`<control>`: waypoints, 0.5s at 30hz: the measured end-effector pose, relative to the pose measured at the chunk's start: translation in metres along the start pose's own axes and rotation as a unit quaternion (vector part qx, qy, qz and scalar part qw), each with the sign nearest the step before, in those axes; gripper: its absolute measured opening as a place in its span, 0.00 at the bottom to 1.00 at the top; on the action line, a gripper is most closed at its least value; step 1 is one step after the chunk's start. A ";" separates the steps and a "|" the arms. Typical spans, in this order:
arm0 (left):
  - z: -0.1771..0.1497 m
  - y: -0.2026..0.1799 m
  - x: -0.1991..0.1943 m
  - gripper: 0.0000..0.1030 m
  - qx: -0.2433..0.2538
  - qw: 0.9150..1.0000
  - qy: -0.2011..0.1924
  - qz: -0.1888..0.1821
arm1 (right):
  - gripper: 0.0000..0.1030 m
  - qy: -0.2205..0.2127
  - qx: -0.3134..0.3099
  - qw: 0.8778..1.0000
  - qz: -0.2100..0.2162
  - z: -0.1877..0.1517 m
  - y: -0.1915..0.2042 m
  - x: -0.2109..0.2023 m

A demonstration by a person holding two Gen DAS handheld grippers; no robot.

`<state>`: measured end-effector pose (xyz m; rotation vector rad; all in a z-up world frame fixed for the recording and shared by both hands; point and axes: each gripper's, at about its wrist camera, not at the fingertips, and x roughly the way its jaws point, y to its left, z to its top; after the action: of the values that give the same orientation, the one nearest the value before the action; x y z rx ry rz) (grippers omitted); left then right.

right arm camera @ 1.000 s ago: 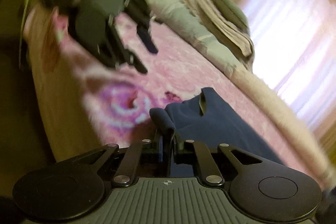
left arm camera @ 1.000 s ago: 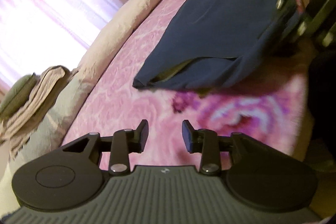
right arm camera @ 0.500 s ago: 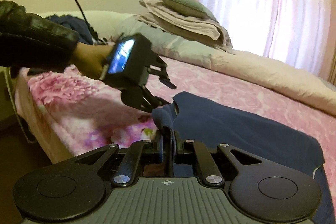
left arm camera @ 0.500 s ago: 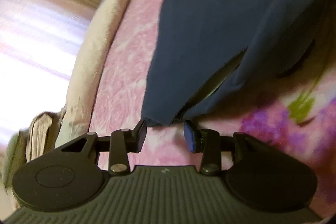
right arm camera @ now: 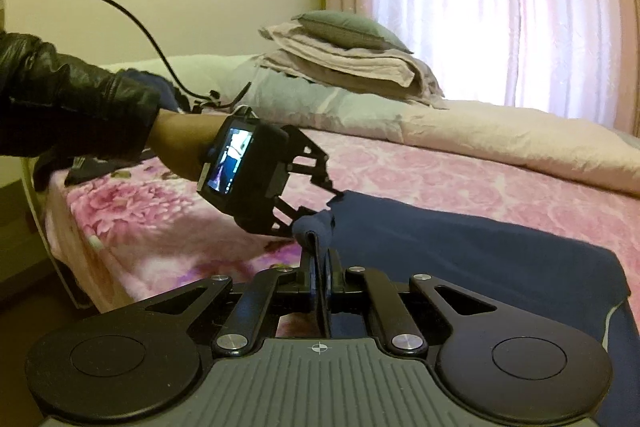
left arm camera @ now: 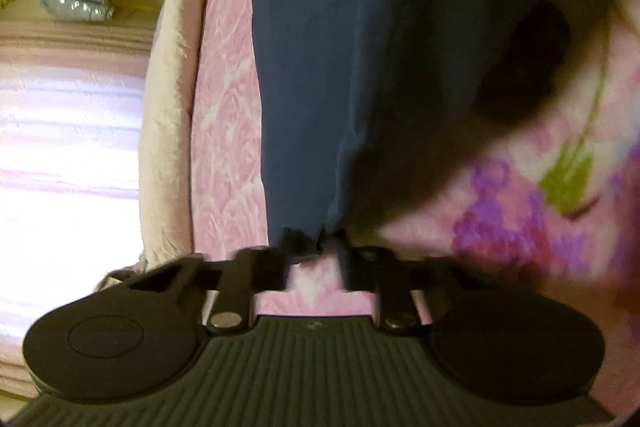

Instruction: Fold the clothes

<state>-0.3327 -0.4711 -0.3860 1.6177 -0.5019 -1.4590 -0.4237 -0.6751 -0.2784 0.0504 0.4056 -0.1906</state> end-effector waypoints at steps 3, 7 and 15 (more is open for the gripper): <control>0.009 0.009 -0.001 0.05 -0.008 1.000 0.003 -0.002 | 0.02 0.000 0.014 1.000 0.003 -0.005 -0.008 -0.002; 0.021 0.031 -0.010 0.05 -0.017 1.000 -0.004 0.016 | 0.02 -0.015 0.039 0.999 0.004 -0.005 -0.017 -0.014; 0.102 0.101 -0.024 0.05 -0.002 0.996 -0.062 0.065 | 0.02 -0.068 0.108 0.991 -0.035 -0.001 -0.058 -0.063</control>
<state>-0.4092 -0.5406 -0.2837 1.4691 -0.6627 -1.4678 -0.4924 -0.7208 -0.2553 0.2352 0.2496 -0.3060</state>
